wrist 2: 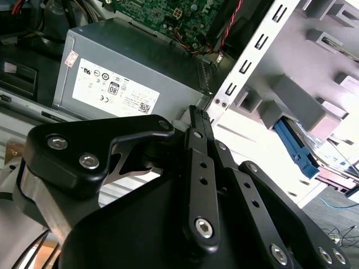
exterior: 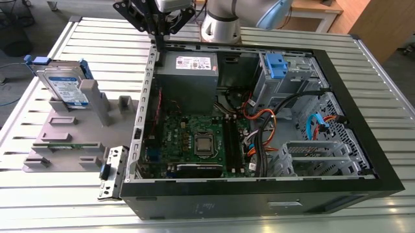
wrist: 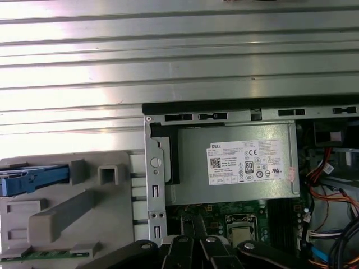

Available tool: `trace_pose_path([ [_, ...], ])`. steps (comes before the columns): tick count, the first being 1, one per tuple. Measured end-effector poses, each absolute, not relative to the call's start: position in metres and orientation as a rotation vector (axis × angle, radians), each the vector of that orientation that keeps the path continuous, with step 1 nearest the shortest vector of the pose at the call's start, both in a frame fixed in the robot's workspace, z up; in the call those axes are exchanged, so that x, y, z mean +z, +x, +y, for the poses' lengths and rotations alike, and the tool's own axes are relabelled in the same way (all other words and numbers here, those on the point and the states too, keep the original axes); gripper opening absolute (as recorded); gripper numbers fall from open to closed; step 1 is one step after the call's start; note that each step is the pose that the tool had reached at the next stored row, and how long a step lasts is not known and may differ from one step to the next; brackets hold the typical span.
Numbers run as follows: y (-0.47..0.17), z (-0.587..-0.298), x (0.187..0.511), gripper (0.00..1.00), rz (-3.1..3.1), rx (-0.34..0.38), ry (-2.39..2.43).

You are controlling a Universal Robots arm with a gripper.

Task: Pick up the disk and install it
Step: 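Reach for the disk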

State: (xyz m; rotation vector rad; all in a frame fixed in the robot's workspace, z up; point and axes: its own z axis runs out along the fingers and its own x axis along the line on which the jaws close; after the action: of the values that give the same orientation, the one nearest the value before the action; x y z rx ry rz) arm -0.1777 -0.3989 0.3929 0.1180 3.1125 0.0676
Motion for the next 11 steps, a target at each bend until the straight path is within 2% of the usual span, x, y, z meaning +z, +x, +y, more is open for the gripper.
trace_pose_path([
  [11,-0.1815,-0.3989,0.3928,0.11,3.113,0.068,0.118],
])
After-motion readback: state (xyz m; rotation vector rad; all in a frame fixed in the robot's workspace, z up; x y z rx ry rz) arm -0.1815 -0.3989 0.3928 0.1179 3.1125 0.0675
